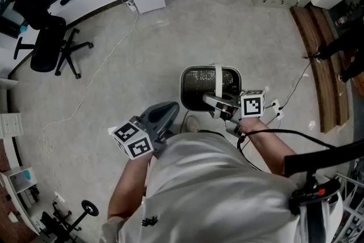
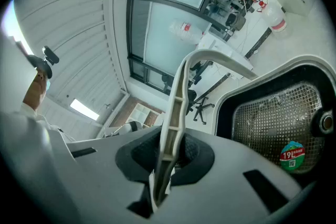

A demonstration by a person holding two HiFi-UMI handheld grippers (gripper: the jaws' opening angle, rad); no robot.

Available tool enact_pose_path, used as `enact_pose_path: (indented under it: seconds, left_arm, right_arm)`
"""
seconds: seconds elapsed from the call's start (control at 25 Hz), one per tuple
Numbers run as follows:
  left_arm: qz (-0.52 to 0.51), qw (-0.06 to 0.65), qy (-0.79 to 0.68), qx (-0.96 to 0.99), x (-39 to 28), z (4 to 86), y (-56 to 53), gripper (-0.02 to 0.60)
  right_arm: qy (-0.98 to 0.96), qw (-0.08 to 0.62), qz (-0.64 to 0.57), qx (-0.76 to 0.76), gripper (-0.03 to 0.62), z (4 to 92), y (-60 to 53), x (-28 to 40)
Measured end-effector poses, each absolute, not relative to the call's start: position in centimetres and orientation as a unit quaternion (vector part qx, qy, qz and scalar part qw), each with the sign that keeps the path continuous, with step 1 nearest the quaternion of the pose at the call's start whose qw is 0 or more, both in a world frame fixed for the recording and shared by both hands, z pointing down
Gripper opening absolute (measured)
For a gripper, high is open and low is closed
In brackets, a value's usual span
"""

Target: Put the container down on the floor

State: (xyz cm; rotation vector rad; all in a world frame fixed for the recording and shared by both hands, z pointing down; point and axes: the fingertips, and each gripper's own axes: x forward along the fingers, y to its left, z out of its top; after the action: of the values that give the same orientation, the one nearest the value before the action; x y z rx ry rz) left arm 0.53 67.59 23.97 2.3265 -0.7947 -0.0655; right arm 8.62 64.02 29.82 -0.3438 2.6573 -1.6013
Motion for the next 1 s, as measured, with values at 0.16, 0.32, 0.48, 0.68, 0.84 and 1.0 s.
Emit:
enact_pose_path:
  seconds: [0.16, 0.32, 0.48, 0.68, 0.84, 1.0]
  left_arm:
    - [-0.029, 0.329, -0.299, 0.895, 1.4, 23.5, 67.3, 0.01]
    - [-0.029, 0.324, -0.297, 0.897, 1.7, 23.2, 66.3, 0.011]
    - [-0.026, 0.327, -0.304, 0.895, 1.3, 23.0, 66.0, 0.011]
    - [-0.025, 0.332, -0.301, 0.894, 1.3, 23.5, 61.7, 0.011]
    - [-0.022, 0.336, -0.291, 0.896, -0.3, 24.2, 58.1, 0.011]
    - [-0.021, 0.333, -0.272, 0.903, -2.3, 26.0, 52.9, 0.011]
  right_arm:
    - [0.846, 0.016, -0.523, -0.1, 0.02, 29.8, 64.2, 9.0]
    - [0.856, 0.01, -0.507, -0.1, 0.02, 29.1, 62.9, 9.2]
    - [0.861, -0.008, -0.499, -0.099, 0.02, 29.2, 62.8, 9.1]
    - [0.861, -0.021, -0.498, -0.099, 0.02, 30.3, 58.4, 9.4]
    - [0.853, -0.027, -0.509, -0.114, 0.021, 31.5, 55.0, 8.3]
    - [0.848, -0.019, -0.513, -0.132, 0.02, 32.3, 50.1, 6.7]
